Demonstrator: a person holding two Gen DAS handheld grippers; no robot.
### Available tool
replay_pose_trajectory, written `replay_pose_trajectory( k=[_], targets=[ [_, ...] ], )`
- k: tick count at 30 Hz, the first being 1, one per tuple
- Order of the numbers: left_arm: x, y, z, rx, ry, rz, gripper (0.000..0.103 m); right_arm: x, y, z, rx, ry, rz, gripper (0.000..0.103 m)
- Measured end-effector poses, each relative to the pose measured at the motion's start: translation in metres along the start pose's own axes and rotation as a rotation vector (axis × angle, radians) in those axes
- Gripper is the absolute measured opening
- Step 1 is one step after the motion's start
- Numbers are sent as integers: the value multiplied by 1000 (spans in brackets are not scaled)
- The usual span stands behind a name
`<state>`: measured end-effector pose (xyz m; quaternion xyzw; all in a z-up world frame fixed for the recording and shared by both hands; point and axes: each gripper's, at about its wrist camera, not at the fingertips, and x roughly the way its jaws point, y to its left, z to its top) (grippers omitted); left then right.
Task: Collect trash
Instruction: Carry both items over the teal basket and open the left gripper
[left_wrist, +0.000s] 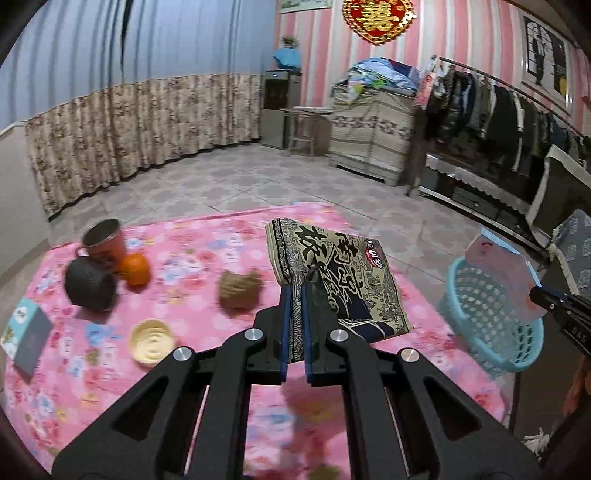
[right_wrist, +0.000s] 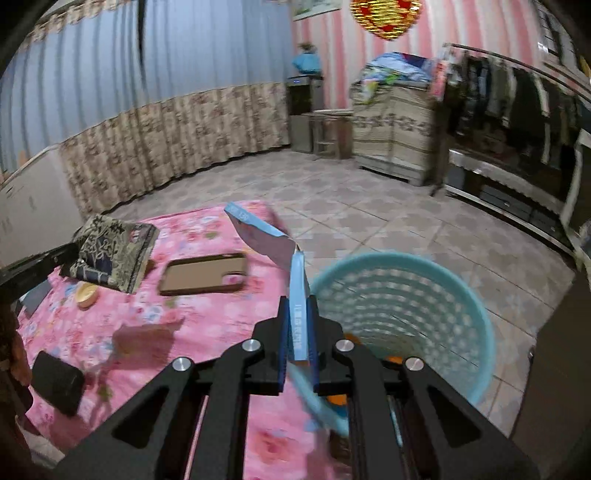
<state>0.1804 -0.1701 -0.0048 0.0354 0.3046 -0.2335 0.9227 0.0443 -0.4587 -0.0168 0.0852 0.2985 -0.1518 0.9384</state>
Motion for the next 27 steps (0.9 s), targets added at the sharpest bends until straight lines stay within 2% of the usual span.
replay_pose_trajectory(
  k=[9, 21, 25, 27],
  targets=[
    [23, -64, 1, 63, 21, -88, 4, 2, -60, -11, 90, -4, -93, 10],
    [60, -163, -3, 199, 53, -197, 4, 1, -89, -21, 156, -2, -131, 10],
    [74, -187, -6, 227, 70, -218, 5, 6, -98, -23, 171, 10, -136, 10],
    [80, -195, -8, 235, 75, -226, 8, 7, -102, -25, 176, 11, -142, 10]
  ],
)
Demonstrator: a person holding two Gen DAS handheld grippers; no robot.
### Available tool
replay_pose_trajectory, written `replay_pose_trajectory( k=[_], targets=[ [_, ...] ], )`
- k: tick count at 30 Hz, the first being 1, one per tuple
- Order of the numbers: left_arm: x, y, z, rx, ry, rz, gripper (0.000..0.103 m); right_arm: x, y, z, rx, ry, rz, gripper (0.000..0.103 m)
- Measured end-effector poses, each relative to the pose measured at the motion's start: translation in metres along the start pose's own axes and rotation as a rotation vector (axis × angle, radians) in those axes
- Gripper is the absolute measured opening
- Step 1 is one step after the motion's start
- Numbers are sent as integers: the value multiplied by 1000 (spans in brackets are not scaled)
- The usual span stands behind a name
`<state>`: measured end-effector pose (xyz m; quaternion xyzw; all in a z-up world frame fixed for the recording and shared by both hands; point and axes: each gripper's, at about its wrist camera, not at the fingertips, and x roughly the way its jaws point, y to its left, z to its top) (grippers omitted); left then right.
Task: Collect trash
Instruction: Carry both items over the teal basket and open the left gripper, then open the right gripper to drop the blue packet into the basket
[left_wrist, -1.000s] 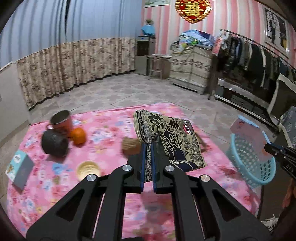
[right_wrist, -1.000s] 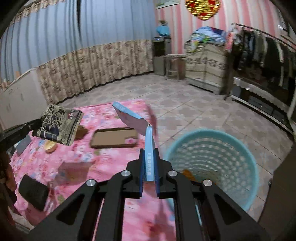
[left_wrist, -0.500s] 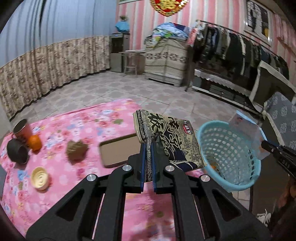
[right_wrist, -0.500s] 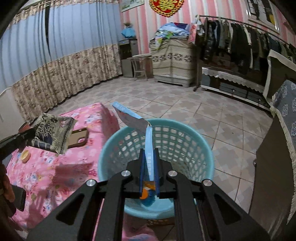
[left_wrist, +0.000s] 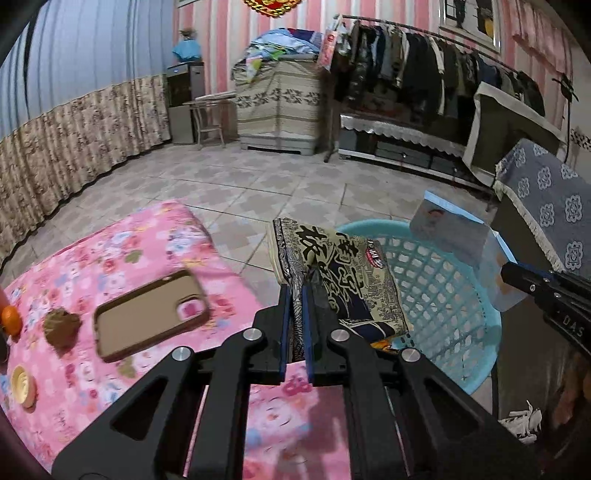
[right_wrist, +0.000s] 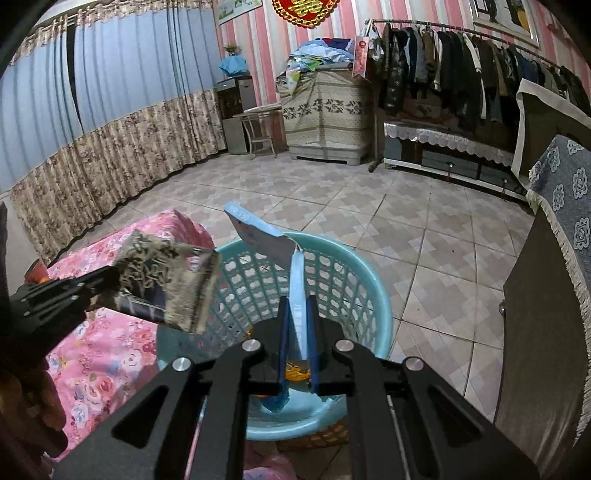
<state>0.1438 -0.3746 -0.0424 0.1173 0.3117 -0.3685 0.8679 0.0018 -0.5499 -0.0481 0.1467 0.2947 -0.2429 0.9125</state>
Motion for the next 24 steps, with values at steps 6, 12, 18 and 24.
replay_pose_trajectory(
  k=[6, 12, 18, 24],
  targets=[
    [8, -8, 2, 9, 3, -10, 33, 4, -10, 2, 19, 4, -8, 10],
    [-9, 4, 9, -11, -52, 66, 71, 11, -10, -1, 25, 19, -1, 10],
    [-36, 31, 17, -64, -112, 166, 88, 22, 3, -2, 11, 45, 22, 10],
    [-59, 59, 14, -100, -141, 238, 97, 38, 16, -3, -8, 73, 30, 10]
  ],
)
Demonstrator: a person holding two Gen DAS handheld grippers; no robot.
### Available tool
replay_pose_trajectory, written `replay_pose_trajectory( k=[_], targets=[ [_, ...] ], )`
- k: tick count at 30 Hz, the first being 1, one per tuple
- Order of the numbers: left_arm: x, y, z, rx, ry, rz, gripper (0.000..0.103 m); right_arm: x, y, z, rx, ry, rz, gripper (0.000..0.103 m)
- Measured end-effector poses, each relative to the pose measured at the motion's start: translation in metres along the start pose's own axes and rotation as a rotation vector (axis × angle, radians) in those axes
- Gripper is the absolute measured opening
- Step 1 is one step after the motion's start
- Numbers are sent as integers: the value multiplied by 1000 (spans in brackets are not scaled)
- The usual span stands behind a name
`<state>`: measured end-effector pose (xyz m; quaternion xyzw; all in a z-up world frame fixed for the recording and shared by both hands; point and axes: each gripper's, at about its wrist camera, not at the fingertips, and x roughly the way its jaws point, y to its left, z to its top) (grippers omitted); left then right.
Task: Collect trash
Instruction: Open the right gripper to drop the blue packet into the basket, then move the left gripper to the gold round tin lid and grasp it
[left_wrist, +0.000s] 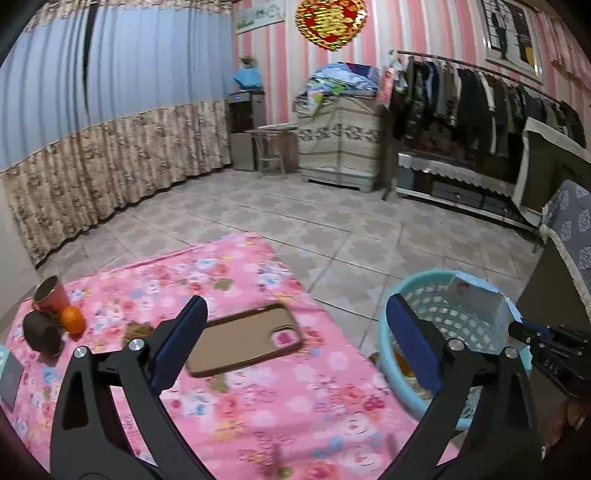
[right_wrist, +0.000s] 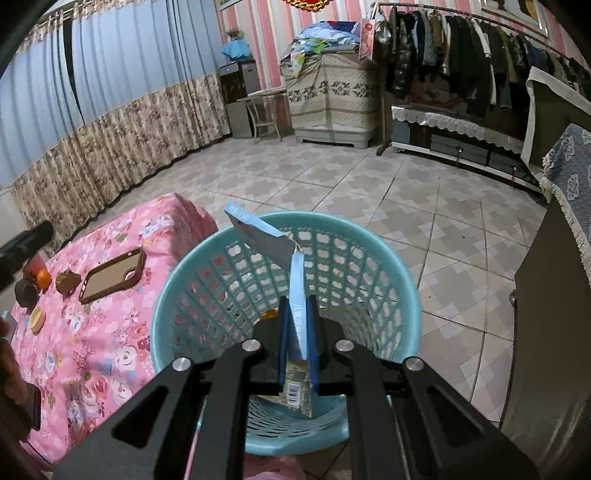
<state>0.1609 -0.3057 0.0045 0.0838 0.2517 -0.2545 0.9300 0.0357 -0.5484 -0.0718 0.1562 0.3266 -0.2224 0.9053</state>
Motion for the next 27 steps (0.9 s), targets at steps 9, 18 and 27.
replay_pose_trajectory(
  k=[9, 18, 27],
  targets=[
    [-15, 40, -7, -19, 8, 90, 98, 19, 10, 3, -6, 24, -28, 11],
    [-37, 91, -19, -98, 23, 142, 98, -2, 28, -1, -35, -33, -51, 77],
    [-66, 146, -34, -121, 23, 241, 98, -35, 96, 0, -129, -125, 60, 87]
  ],
)
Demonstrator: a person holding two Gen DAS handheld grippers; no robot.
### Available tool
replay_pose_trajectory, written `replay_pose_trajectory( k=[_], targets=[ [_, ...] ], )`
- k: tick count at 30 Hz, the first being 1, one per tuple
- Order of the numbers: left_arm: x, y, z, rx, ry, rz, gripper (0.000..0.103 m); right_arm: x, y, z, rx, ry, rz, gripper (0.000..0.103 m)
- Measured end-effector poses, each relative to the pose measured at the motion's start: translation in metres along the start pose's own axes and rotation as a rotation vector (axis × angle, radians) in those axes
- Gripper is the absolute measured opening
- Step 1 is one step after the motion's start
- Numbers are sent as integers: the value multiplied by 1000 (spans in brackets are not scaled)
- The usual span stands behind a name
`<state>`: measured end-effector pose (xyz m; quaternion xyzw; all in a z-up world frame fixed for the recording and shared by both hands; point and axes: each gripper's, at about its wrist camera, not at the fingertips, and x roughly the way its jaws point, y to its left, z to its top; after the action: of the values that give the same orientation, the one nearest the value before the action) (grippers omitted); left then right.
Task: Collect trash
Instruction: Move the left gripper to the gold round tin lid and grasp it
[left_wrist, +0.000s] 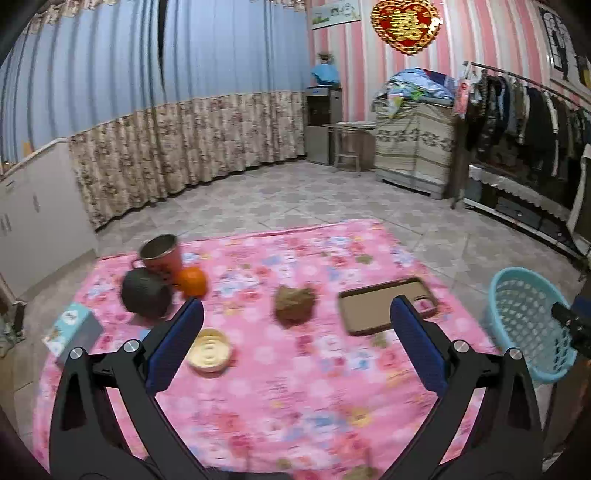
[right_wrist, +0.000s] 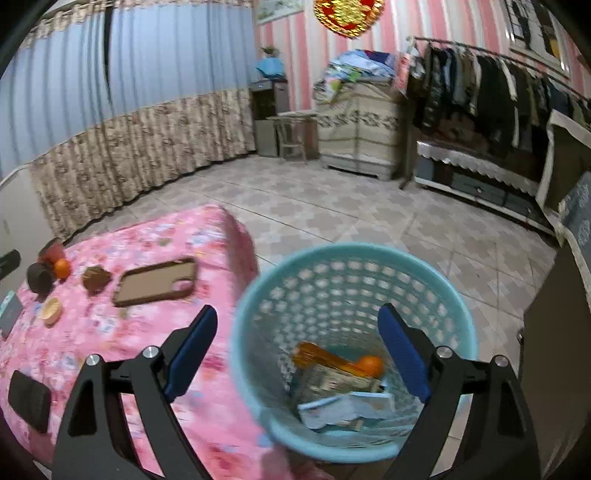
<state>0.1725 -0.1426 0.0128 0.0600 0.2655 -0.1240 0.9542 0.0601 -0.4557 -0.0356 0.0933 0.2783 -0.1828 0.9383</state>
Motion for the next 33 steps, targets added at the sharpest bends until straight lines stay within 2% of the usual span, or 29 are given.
replay_pose_trajectory(
  k=[12, 20, 27, 33],
  targets=[
    [-1, 110, -14, -106, 17, 160, 98, -12, 86, 11, -99, -51, 101, 88],
    [22, 167, -9, -227, 43, 191, 98, -5, 127, 19, -140, -60, 128, 88],
    [46, 175, -3, -249, 66, 180, 98, 11, 153, 35, -139, -61, 153, 88],
    [68, 155, -13, -174, 100, 182, 98, 31, 178, 46, -122, -55, 172, 88]
  ],
)
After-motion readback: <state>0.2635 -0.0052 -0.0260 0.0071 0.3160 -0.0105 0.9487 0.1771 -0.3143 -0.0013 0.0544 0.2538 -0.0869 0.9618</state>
